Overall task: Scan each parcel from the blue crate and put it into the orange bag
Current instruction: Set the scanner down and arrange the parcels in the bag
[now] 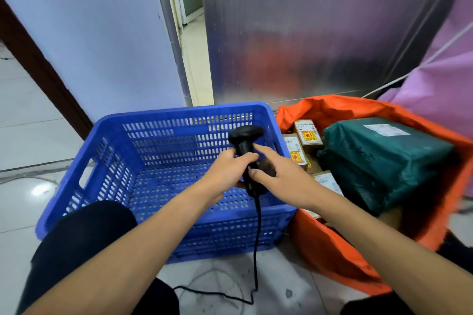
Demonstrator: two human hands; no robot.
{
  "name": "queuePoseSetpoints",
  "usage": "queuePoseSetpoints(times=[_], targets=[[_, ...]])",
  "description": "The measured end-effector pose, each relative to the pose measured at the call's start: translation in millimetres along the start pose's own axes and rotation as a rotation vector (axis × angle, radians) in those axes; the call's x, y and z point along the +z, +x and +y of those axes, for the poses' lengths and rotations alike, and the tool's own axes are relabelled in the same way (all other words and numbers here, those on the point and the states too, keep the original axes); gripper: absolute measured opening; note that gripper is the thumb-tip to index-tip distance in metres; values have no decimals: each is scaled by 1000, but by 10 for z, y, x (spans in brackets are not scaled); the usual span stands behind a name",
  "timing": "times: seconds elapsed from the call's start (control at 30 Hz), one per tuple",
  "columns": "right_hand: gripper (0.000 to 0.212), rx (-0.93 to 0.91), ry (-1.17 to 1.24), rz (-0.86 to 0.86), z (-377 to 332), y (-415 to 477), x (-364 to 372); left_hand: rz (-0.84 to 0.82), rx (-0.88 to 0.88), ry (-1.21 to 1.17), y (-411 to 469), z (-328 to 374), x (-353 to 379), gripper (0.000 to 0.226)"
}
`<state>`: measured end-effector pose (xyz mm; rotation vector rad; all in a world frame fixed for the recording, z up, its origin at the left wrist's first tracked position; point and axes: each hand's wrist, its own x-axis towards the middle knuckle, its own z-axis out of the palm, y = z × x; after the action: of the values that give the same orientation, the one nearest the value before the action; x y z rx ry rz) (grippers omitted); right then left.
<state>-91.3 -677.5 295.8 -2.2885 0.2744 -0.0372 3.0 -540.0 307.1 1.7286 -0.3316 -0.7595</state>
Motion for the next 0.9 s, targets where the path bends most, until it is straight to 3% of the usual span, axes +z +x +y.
queuePoseSetpoints(times=[0.07,0.17,0.23,0.33,0.47,0.73,0.9], targets=[[54,5,64,30,75,-63,-79,-18,-22,0,32,11,108,21],[30,92,106,260,303,-106,-221,-52,-32,-27,64,39,260,17],[27,207,39,381,528,-151,-362,-60,-32,-30,99,68,354,19],[25,362,-279,231,919,-314,-479,-74,-18,-26,147,108,455,20],[27,385,-587,-37,1308,-532,-350,-113,-8,36,186,137,571,16],[52,347,-758,-227,1606,-626,-19,-57,-26,9,233,137,606,19],[48,300,-744,-254,1526,-520,100,-49,-30,-36,221,126,530,24]])
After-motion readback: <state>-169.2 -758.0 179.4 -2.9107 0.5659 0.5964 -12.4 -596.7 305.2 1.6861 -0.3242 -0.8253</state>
